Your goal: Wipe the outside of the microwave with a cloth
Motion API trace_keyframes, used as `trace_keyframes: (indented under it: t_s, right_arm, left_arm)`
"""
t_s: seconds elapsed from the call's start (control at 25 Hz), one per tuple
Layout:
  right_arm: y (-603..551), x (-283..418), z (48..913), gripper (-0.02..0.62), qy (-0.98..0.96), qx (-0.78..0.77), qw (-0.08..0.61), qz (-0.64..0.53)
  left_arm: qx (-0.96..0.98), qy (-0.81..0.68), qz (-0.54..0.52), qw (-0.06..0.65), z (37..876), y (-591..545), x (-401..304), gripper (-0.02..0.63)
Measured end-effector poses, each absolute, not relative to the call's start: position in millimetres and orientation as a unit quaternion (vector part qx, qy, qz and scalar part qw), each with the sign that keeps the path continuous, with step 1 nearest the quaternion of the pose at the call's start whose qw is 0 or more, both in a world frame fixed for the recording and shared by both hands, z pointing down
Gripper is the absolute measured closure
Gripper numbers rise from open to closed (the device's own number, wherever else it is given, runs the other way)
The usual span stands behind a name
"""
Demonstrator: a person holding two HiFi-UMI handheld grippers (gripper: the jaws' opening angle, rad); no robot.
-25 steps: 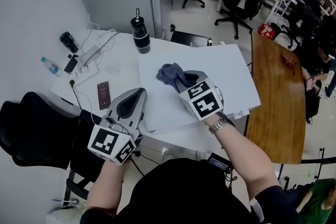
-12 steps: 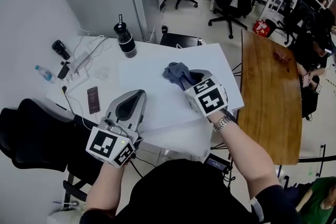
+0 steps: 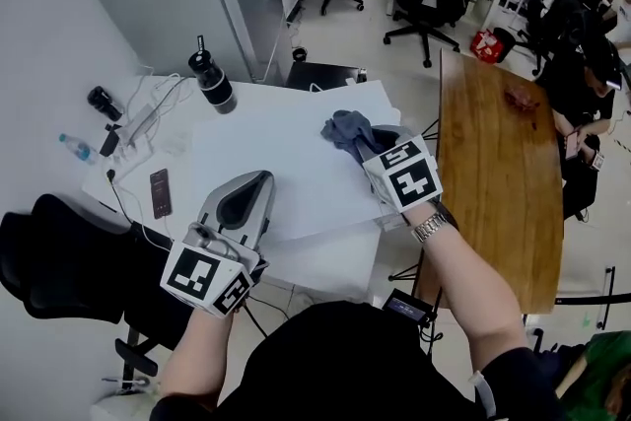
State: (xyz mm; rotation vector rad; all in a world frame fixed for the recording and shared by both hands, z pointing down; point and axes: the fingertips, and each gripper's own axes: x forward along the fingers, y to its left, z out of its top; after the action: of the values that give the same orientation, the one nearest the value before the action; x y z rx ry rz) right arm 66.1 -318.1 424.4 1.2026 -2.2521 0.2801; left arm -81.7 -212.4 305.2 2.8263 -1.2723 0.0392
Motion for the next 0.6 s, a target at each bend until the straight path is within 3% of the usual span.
trace_keyframes:
  t_s: [0.6]
  right_arm:
    - [-324,162,427,0.525,-0.836,0.473,0.251,0.119]
  left_arm:
    - [0.920,-0.389,0.047,0.016,306,-216,10,0.601]
